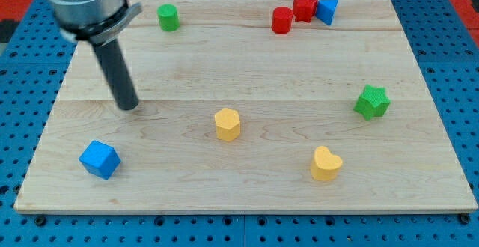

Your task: Push the blue cube into red circle

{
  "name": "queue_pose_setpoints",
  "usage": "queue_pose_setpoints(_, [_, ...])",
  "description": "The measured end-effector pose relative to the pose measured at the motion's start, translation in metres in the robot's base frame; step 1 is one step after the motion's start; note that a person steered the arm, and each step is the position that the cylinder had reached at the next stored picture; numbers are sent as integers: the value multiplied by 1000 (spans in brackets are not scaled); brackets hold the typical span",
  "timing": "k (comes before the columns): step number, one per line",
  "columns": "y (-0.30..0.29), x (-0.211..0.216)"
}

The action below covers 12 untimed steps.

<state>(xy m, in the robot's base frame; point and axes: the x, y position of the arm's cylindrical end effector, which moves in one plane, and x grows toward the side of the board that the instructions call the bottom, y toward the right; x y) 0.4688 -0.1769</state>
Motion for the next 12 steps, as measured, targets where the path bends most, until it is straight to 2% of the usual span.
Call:
queue_pose_setpoints(1, [13,69])
queue_pose_setpoints(2, [-2,118])
queue_pose_setpoints(4, [-19,149])
queue_pose_setpoints(5, [-77,140])
queue_pose_setpoints(7, [-53,81])
queue_pose_setpoints(8, [-73,41])
queue_pose_setpoints(9, [-67,13])
queue_pose_setpoints(10, [-79,-8])
queue_pose_setpoints(11, [-127,-9])
queue_pose_setpoints(12, [-124,-19])
